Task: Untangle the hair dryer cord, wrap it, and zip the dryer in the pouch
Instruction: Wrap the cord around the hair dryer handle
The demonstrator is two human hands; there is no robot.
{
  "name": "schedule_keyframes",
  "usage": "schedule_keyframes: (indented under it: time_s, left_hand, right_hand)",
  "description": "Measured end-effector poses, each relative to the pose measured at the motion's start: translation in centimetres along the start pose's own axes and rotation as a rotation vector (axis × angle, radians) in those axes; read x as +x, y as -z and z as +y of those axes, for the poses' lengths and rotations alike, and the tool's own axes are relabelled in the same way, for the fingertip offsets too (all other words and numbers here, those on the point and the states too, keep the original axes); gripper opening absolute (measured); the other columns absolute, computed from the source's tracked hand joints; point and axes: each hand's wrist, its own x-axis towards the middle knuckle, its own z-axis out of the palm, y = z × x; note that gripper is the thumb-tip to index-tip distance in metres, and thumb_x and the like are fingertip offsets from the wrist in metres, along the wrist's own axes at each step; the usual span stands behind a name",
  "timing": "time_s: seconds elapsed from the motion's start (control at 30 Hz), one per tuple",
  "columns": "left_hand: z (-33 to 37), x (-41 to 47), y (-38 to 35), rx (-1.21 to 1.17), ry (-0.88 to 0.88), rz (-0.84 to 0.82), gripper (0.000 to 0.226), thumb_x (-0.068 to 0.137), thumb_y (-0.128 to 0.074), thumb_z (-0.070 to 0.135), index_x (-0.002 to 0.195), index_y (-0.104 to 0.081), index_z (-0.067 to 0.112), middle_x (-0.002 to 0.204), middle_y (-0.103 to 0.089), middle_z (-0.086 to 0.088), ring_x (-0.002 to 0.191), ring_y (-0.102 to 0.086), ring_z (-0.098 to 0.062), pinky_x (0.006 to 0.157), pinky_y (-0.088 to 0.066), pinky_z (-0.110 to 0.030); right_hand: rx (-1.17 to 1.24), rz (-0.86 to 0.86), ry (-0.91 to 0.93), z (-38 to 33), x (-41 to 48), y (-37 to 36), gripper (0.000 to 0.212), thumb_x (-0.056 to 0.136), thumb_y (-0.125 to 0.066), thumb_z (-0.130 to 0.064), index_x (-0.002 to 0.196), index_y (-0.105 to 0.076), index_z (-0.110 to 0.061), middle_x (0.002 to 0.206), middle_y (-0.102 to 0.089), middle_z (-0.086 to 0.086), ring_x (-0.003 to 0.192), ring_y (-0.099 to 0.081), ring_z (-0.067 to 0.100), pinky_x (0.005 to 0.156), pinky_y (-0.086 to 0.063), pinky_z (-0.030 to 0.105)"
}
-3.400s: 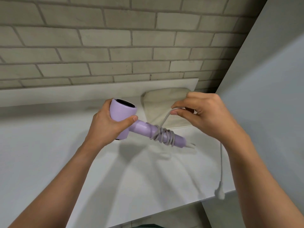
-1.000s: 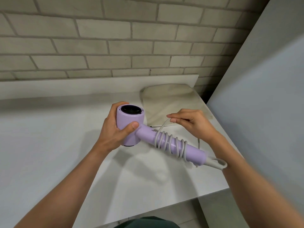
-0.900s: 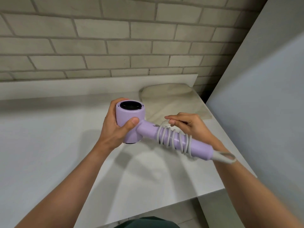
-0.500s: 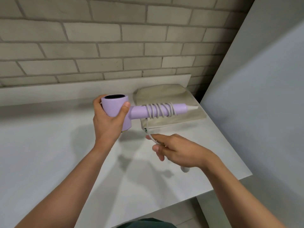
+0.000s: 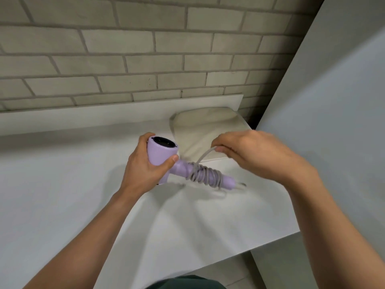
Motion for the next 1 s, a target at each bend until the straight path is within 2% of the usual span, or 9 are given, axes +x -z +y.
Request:
schedule_keyframes:
  time_s: [0.13, 0.27, 0.43, 0.53, 0.63, 0.7, 0.8, 0.9, 1.0]
  left_hand:
    - [0.7, -0.3, 0.9, -0.059, -0.093, -0.148, 0.079, 0.065, -0.076, 0.066, 0.132, -0.044, 0.038, 0.116, -0.062, 0.027, 0.103, -0.063, 0.001, 0.077, -0.049, -0.01]
    - [1.0, -0.2, 1.6, -0.154, -0.151, -0.245, 0.074, 0.068, -0.077, 0.058, 0.131, -0.049, 0.031, 0.12, -0.062, 0.022, 0.106, -0.065, -0.01, 0.081, -0.052, -0.017]
    - [1.2, 0.0, 2.1, -0.36, -0.122, -0.218, 0.073, 0.07, -0.076, 0.048, 0.133, -0.051, 0.02, 0.122, -0.064, 0.016, 0.11, -0.065, -0.014, 0.086, -0.052, -0.021]
    - [1.3, 0.1, 2.0, -0.451, -0.11, -0.162, 0.068, 0.072, -0.073, 0.045, 0.131, -0.052, 0.02, 0.12, -0.065, 0.015, 0.109, -0.065, -0.013, 0.087, -0.053, -0.024]
    - [1.8, 0.4, 1.8, -0.502, -0.114, -0.127, 0.062, 0.074, -0.072, 0.043, 0.129, -0.052, 0.022, 0.12, -0.066, 0.014, 0.108, -0.065, -0.013, 0.087, -0.054, -0.027]
    - [2.2, 0.6, 1.6, -0.537, -0.105, -0.081, 0.061, 0.075, -0.071, 0.043, 0.129, -0.053, 0.021, 0.121, -0.065, 0.011, 0.108, -0.065, -0.014, 0.087, -0.054, -0.029]
    - [2.9, 1.1, 1.4, -0.522, -0.067, 0.044, 0.064, 0.075, -0.073, 0.049, 0.13, -0.052, 0.023, 0.124, -0.064, 0.007, 0.107, -0.066, -0.014, 0.087, -0.056, -0.03]
    - [3.4, 1.7, 1.3, -0.441, 0.008, 0.19, 0.067, 0.072, -0.076, 0.057, 0.128, -0.052, 0.031, 0.119, -0.064, 0.019, 0.104, -0.065, -0.004, 0.084, -0.055, -0.023]
    - [2.9, 2.2, 1.3, -0.326, 0.07, 0.289, 0.076, 0.069, -0.077, 0.063, 0.131, -0.05, 0.029, 0.117, -0.061, 0.025, 0.1, -0.063, 0.003, 0.084, -0.055, -0.025]
  right_hand:
    - [-0.12, 0.158, 0.047, 1.9, 1.3, -0.9, 0.037, 0.105, -0.032, -0.052, 0.122, -0.062, -0.04, 0.104, -0.064, -0.012, 0.083, -0.065, 0.029, 0.061, -0.052, 0.039]
    - [-0.147, 0.202, 0.088, 3.6, 2.2, -3.6, 0.03, 0.105, -0.046, -0.043, 0.124, -0.068, -0.035, 0.092, -0.063, -0.005, 0.066, -0.061, 0.033, 0.05, -0.037, 0.03]
    - [-0.091, 0.23, 0.122, 4.8, 2.0, -6.5, 0.039, 0.102, -0.061, -0.013, 0.137, -0.064, -0.031, 0.097, -0.067, -0.004, 0.07, -0.062, 0.026, 0.046, -0.038, 0.031]
    - [-0.01, 0.221, 0.113, 4.3, 2.2, -8.3, 0.034, 0.104, -0.055, -0.019, 0.136, -0.063, -0.029, 0.103, -0.071, -0.005, 0.08, -0.067, 0.028, 0.058, -0.053, 0.041]
    - [0.075, 0.206, 0.077, 3.1, 2.3, -9.8, 0.039, 0.103, -0.043, -0.036, 0.128, -0.069, -0.025, 0.106, -0.076, -0.001, 0.087, -0.07, 0.03, 0.07, -0.056, 0.04]
    - [0.092, 0.082, 0.05, 1.5, 1.8, -10.1, 0.047, 0.102, -0.041, -0.039, 0.136, -0.065, -0.018, 0.123, -0.072, 0.011, 0.107, -0.068, 0.034, 0.085, -0.055, 0.041]
    - [0.131, -0.052, -0.11, -1.7, 1.1, -11.2, 0.046, 0.113, -0.033, -0.023, 0.153, -0.042, -0.001, 0.152, -0.048, 0.025, 0.126, -0.054, 0.031, 0.094, -0.047, 0.021]
    - [0.258, -0.016, -0.086, -4.3, 0.3, -13.3, 0.04, 0.108, -0.039, -0.03, 0.148, -0.044, -0.024, 0.148, -0.056, -0.002, 0.124, -0.058, 0.029, 0.095, -0.051, 0.041]
    - [0.288, -0.065, -0.047, -6.3, -0.3, -13.1, 0.034, 0.104, -0.04, -0.023, 0.138, -0.042, -0.021, 0.124, -0.061, 0.003, 0.104, -0.06, 0.037, 0.086, -0.053, 0.05]
